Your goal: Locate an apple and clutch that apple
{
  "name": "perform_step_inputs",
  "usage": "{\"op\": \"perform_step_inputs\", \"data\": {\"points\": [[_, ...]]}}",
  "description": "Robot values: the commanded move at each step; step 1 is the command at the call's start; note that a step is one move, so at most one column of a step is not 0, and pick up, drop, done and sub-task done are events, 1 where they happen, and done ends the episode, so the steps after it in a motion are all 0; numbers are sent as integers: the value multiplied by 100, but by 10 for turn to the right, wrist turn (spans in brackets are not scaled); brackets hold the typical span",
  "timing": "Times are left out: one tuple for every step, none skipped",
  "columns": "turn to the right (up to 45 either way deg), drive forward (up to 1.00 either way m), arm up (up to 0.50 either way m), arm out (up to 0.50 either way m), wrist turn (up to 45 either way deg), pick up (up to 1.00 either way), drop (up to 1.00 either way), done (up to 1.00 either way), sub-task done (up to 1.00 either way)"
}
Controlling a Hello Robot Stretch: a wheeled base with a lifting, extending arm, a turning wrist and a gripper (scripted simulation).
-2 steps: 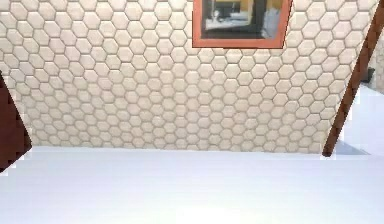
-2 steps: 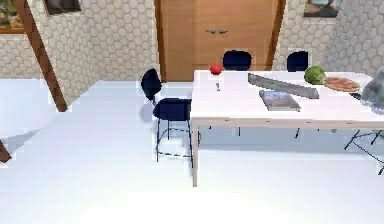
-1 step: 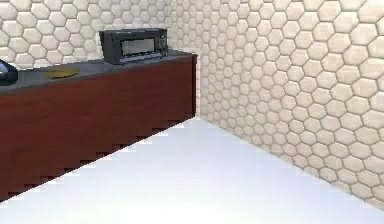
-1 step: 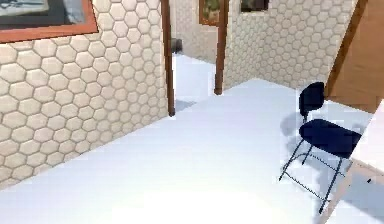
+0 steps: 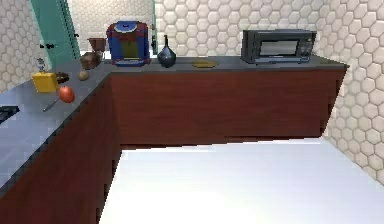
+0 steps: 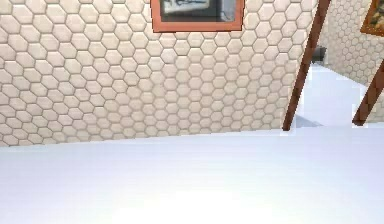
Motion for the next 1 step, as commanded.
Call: {"op": "perform_step_inputs", "data": {"points": [[0,50,0,0,0,0,0,0,0]]}}
